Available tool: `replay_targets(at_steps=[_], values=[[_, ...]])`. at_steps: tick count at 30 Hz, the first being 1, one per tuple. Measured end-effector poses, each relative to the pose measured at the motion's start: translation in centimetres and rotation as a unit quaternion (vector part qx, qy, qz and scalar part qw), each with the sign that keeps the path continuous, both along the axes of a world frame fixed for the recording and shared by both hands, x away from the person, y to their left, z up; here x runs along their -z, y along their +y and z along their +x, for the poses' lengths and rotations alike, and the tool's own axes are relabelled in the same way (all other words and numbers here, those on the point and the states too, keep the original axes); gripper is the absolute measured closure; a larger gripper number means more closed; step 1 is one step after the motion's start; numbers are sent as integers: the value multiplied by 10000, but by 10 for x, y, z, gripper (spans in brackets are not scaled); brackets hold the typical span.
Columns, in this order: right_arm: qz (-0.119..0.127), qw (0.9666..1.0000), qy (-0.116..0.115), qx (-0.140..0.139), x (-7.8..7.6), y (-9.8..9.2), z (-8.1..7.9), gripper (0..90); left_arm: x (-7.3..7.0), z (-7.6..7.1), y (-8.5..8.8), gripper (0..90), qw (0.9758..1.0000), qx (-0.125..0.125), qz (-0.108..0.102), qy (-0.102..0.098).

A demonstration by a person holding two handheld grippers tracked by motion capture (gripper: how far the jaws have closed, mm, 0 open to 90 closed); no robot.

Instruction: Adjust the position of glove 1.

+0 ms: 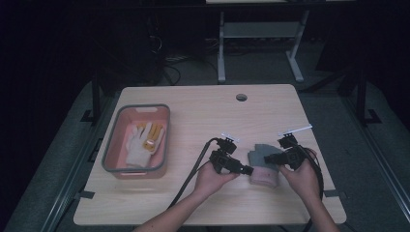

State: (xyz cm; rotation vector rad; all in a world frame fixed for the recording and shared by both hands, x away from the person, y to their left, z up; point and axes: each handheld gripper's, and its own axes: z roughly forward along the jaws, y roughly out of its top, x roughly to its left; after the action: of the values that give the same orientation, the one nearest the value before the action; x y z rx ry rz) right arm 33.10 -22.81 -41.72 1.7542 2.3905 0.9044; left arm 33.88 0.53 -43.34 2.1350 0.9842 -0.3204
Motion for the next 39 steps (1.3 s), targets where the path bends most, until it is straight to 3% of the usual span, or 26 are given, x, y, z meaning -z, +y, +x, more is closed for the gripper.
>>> replay_targets(at_steps=[7,13,29,36,39], values=[[302,9994,10,161,0,-15,-9,547,2,0,-9,328,10000,-2,-14,59],[449,9984,-8,335,6,-28,-15,535,8,-2,-18,306,9996,19,-65,270],[727,9961,155,469,29,-37,-23,534,24,-4,-31,388,9992,-15,156,367],[929,9936,203,614,38,-40,-25,512,26,-4,-31,401,9991,9,165,396],[1154,9903,269,719,43,-42,-26,504,26,-3,-31,406,9990,-6,144,432]])
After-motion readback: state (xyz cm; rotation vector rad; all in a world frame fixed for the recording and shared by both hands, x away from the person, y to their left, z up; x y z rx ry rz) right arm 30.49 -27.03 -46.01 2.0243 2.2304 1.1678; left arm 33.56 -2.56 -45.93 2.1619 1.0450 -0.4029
